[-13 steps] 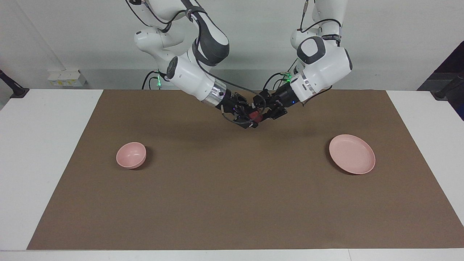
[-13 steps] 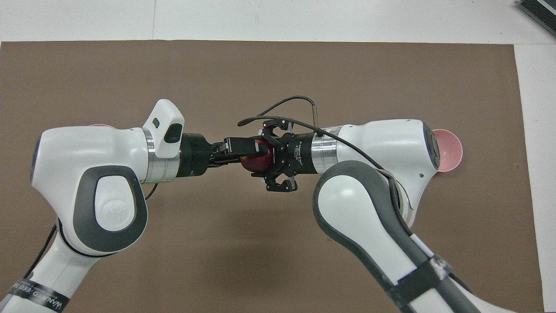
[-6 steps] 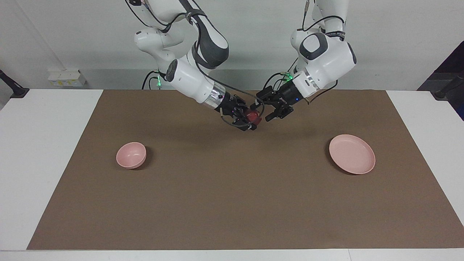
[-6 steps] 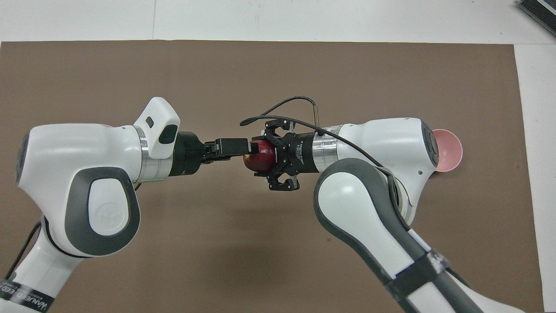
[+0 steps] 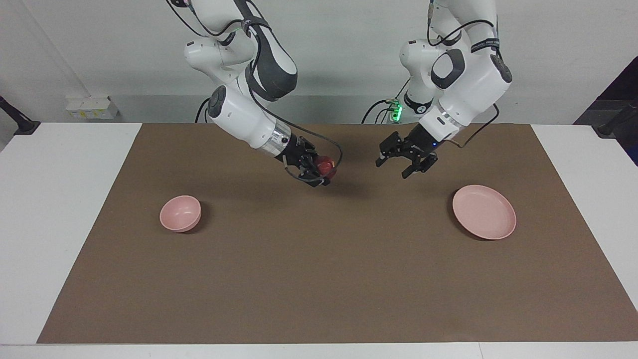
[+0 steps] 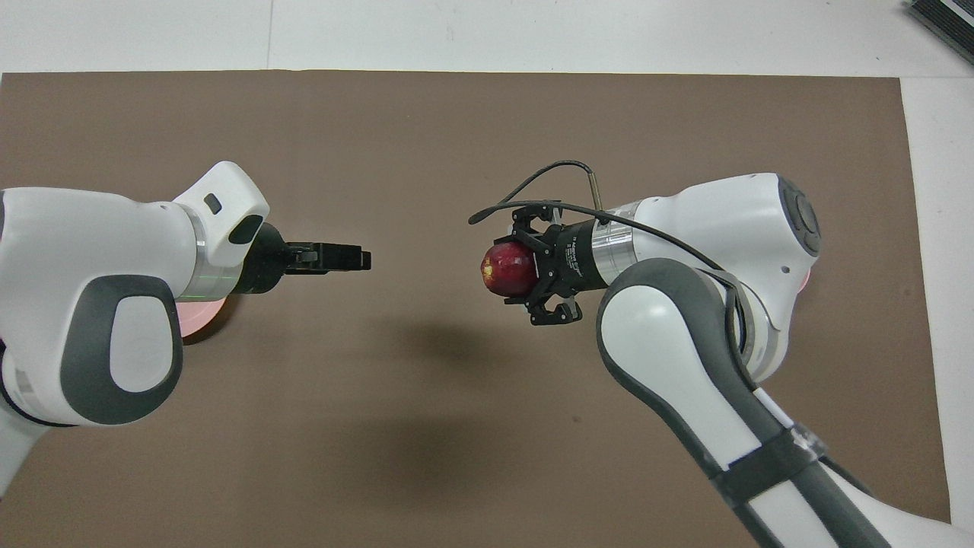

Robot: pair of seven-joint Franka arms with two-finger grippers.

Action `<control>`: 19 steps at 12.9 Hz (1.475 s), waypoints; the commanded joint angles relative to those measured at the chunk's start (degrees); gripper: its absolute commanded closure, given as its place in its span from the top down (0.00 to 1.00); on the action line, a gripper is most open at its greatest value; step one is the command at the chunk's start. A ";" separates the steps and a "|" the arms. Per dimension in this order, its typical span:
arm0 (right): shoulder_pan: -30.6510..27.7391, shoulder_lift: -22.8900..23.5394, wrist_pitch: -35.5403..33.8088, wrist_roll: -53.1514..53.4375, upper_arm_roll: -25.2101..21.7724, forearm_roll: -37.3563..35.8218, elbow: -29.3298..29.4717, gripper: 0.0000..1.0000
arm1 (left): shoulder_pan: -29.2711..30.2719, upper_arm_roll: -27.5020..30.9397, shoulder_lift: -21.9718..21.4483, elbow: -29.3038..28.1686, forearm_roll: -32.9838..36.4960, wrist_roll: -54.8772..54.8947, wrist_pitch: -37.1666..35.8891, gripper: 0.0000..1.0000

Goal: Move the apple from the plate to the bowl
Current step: 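Open the left gripper and withdraw while the right gripper carries the apple, then lower the apple into the pink bowl with the right gripper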

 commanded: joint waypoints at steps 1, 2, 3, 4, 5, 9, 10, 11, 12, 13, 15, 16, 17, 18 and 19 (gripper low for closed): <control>-2.74 -1.09 -3.71 -0.63 0.27 -9.46 0.41 0.00 | 3.29 -0.36 -0.05 1.03 10.78 -0.08 -2.54 1.00; -3.97 -1.00 -5.30 -2.81 0.36 -12.62 1.03 0.00 | 4.26 -0.36 0.30 1.82 14.91 -0.08 -2.54 1.00; -5.20 -0.91 -6.18 -5.70 0.36 -15.18 1.21 0.00 | 4.96 -0.36 0.92 3.13 17.74 0.09 -2.89 1.00; -6.86 -0.91 -7.41 -9.12 0.36 -16.42 1.21 0.00 | 5.75 -0.36 1.97 4.71 20.12 0.27 -3.94 1.00; -8.44 -0.83 -8.90 -13.25 0.36 -16.69 1.21 0.00 | 6.02 -0.36 2.24 6.21 22.66 0.70 -5.08 1.00; -15.56 -0.74 -12.69 -29.94 0.36 -21.95 1.12 0.00 | 7.87 -0.36 2.24 12.35 25.32 0.88 -10.52 1.00; -17.49 -0.74 -13.74 -34.43 0.36 -23.71 1.12 0.00 | 7.96 -0.27 2.24 14.55 25.32 0.88 -12.89 1.00; -19.86 -0.74 -14.36 -39.52 0.36 -24.86 0.77 0.00 | 7.96 -0.27 2.24 16.22 25.41 0.88 -14.83 1.00; -22.24 -1.00 -14.54 -45.48 0.36 -25.74 0.07 0.00 | 7.96 0.17 2.07 17.98 25.59 0.88 -16.93 1.00; -23.91 -0.91 -14.80 -50.24 0.27 -27.06 -0.11 0.00 | 7.87 0.52 1.98 19.65 26.37 0.97 -19.13 1.00; -26.21 -0.47 -14.45 -56.07 0.36 -31.61 -0.72 0.00 | 7.87 0.70 1.98 23.34 26.91 0.97 -22.74 1.00; -26.65 -0.30 -14.02 -57.92 0.36 -34.51 -1.07 0.00 | 7.96 0.70 1.98 24.67 26.91 0.97 -23.97 1.00; -26.91 -0.04 -13.49 -59.50 0.36 -37.67 -1.43 0.00 | 7.87 0.70 1.98 25.55 26.99 0.88 -25.12 1.00; -27.44 0.49 -12.27 -60.65 0.36 -39.70 -1.60 0.00 | 7.87 1.13 1.98 26.43 27.08 0.97 -26.35 1.00; -28.05 0.84 -10.86 -61.62 0.36 -40.25 -2.47 0.00 | 7.87 1.57 1.98 27.39 27.17 0.97 -27.67 1.00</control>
